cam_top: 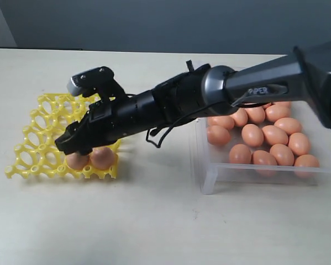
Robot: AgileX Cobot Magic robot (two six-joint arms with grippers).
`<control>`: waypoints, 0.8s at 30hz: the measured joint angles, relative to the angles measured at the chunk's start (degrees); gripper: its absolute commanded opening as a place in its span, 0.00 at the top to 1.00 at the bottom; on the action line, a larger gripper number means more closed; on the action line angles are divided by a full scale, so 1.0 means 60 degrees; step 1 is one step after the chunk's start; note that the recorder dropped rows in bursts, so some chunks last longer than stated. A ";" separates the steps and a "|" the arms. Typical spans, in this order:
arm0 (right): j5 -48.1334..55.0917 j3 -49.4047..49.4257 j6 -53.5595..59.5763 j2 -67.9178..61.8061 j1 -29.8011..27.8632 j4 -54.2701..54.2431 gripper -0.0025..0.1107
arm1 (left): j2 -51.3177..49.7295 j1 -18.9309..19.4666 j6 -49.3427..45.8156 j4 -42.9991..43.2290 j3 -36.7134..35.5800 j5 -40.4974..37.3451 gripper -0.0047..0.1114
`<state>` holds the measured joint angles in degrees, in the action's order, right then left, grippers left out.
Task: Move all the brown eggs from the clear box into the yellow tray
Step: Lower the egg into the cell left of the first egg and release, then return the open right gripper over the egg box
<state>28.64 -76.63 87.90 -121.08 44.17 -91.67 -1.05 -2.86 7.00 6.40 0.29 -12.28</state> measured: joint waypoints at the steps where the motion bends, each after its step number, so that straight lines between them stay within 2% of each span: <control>1: -0.0240 0.0000 -0.0894 0.0291 -0.0019 0.0696 0.52 | 0.0000 0.0000 0.0000 0.0000 0.0000 0.0000 0.85; 4: -0.0711 -0.0019 -0.4405 0.1279 -0.0241 0.4343 0.67 | 0.0000 0.0000 0.0000 0.0000 0.0000 0.0000 0.85; 8: 0.0276 -0.0036 -1.0748 0.2578 -0.0778 1.1565 0.84 | 0.0000 0.0000 0.0000 0.0000 0.0000 0.0000 0.85; 10: 0.1543 -0.0036 -1.3953 0.3011 -0.1198 1.5040 0.86 | 0.0000 0.0000 0.0000 0.0000 0.0000 0.0000 0.85; 13: 0.3393 -0.0036 -1.7034 0.3161 -0.2008 1.8218 0.85 | 0.0000 0.0000 0.0000 0.0000 0.0000 0.0000 0.85; 16: 0.4396 -0.0036 -1.7358 0.3095 -0.3052 1.8675 0.85 | 0.0000 0.0000 0.0000 0.0000 0.0000 0.0000 0.85; 20: 0.4810 0.0013 -1.6365 0.2847 -0.3894 1.7188 0.85 | 0.0000 0.0000 0.0000 0.0000 0.0000 0.0000 0.85; 22: 0.4663 0.0131 -1.6106 0.2678 -0.4045 1.6783 0.81 | 0.0000 0.0000 0.0000 0.0000 0.0000 0.0000 0.85; 24: 0.4464 0.0257 -1.5964 0.2509 -0.4089 1.6593 0.73 | 0.0000 0.0000 0.0000 0.0000 0.0000 0.0000 0.85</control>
<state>55.42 -75.09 -7.88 -106.03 19.64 7.89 -1.05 -2.86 7.00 6.40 0.29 -12.28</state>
